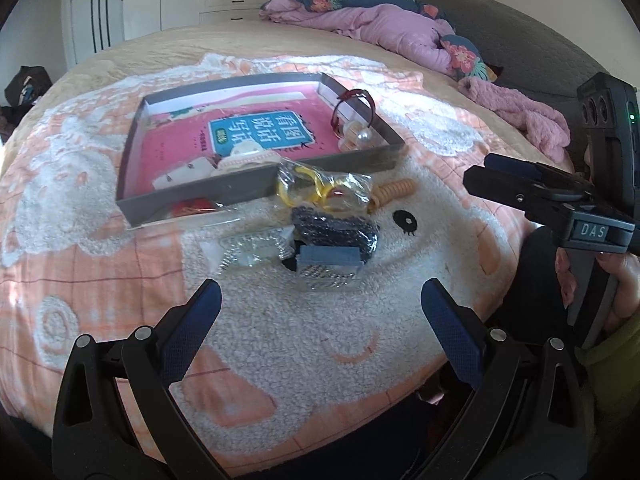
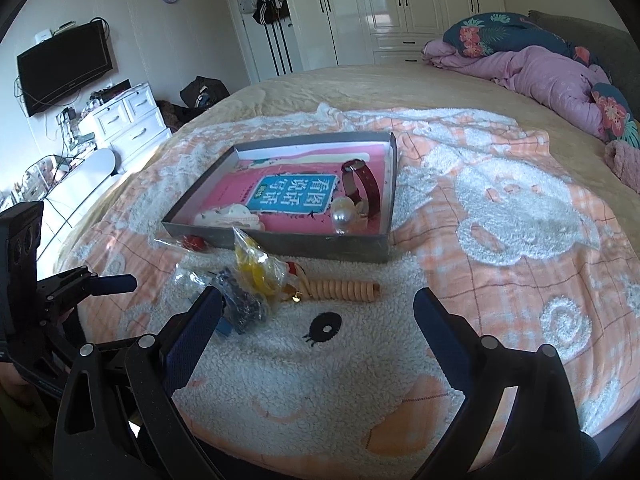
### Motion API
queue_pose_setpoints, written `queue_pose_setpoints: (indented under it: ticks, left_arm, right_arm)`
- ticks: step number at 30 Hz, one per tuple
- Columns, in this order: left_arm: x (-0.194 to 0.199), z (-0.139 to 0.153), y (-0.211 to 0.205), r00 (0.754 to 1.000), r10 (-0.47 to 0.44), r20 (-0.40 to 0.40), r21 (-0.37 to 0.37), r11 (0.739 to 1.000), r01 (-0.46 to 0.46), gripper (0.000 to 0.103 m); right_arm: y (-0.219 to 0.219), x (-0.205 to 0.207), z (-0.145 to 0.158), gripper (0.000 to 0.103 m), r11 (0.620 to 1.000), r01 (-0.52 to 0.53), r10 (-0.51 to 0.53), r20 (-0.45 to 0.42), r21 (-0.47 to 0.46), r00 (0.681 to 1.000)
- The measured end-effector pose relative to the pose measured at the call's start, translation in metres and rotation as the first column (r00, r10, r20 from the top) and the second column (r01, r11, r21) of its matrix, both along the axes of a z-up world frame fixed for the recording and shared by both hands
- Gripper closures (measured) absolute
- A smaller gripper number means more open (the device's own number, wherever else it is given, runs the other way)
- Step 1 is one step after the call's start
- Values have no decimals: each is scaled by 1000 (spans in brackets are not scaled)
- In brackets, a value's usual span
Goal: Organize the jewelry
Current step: 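Grasp the blue-lidded clear box with left tool while right tool grasps the orange coiled spiral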
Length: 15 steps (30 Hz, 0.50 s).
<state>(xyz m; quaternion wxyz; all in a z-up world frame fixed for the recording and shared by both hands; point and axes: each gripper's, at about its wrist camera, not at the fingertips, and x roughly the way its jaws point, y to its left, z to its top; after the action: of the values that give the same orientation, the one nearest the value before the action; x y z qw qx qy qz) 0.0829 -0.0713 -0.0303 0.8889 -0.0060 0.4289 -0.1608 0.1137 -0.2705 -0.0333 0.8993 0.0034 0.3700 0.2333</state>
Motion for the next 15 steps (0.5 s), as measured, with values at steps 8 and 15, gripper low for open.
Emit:
queue_pose_setpoints:
  ticks: [8, 15]
  left_arm:
    - [15, -22, -4, 999, -14, -49, -39, 999, 12, 15]
    - [29, -35, -11, 998, -17, -67, -40, 999, 14, 25]
  right_arm:
    - [-4, 11, -23, 7, 1000, 26, -27, -59, -14, 998]
    - [-3, 22, -38, 7, 998, 47, -51, -82, -52, 995]
